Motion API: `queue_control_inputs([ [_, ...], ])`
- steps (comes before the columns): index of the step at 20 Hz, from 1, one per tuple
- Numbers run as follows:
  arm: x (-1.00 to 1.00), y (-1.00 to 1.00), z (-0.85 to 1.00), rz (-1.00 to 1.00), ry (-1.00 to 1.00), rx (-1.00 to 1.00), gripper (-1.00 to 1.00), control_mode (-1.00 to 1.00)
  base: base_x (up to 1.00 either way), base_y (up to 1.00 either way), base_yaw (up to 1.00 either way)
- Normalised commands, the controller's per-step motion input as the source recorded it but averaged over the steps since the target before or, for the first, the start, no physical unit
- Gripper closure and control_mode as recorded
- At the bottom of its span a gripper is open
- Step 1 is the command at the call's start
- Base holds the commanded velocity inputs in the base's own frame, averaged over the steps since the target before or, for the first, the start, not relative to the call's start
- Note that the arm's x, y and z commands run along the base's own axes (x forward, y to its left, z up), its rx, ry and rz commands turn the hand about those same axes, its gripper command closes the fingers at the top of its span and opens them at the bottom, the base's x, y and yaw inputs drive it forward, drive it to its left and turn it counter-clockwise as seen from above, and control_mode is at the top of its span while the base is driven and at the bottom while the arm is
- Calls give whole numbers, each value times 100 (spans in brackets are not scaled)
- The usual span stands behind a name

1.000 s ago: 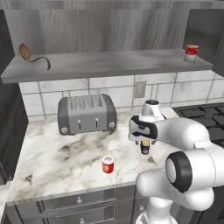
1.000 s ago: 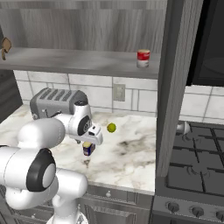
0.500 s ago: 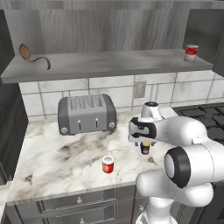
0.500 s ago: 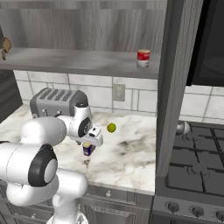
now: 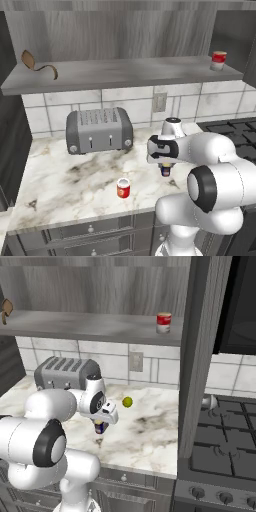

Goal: Pick the cans from the counter and place them in their designated side in the cabinet.

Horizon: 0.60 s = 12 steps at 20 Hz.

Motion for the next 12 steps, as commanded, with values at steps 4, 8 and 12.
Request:
queue_control_inputs([
  [4, 0, -2, 0, 0, 0, 0, 100, -100, 0, 0, 0],
  [8, -2, -6, 6, 0, 0, 0, 100, -100, 0, 0, 0],
  [12, -11, -12, 23, 0, -2, 0, 100, -100, 0, 0, 0],
])
